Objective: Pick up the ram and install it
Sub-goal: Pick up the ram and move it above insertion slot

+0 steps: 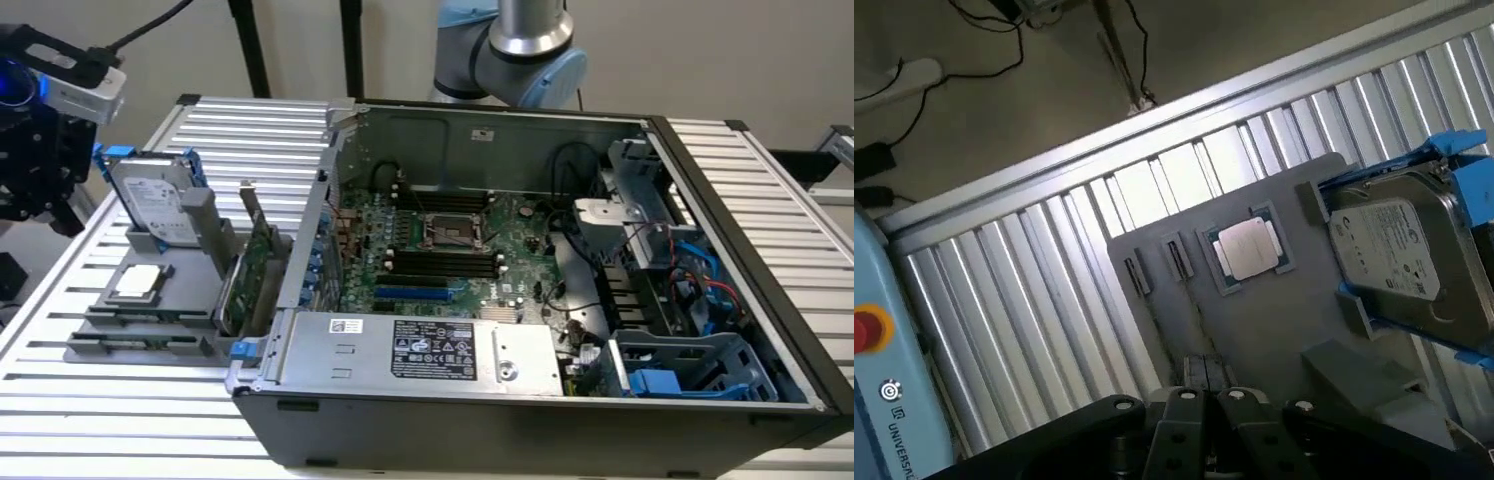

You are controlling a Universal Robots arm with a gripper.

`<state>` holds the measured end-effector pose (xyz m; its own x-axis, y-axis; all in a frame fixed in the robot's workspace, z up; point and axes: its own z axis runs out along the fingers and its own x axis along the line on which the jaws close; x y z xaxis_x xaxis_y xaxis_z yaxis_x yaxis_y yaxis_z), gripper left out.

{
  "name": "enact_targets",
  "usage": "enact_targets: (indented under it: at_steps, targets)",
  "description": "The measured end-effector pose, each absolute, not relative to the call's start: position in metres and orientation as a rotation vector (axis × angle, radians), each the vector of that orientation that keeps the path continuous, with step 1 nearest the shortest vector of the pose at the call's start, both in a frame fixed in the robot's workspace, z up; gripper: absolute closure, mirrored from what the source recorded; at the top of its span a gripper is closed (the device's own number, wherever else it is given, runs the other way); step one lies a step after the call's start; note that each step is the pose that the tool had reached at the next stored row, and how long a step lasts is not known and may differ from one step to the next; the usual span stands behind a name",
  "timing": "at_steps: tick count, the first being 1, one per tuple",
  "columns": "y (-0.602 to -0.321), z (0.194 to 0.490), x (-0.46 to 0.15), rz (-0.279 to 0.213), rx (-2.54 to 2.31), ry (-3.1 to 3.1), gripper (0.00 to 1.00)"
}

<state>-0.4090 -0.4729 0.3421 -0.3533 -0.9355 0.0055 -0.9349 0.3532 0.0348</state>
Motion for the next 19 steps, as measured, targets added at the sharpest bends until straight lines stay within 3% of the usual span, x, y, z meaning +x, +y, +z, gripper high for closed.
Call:
enact_targets:
  at_steps: [19]
  targets:
    - [-0.479, 0.318, -0.408, -0.035, 2.025, -2.366, 1.0]
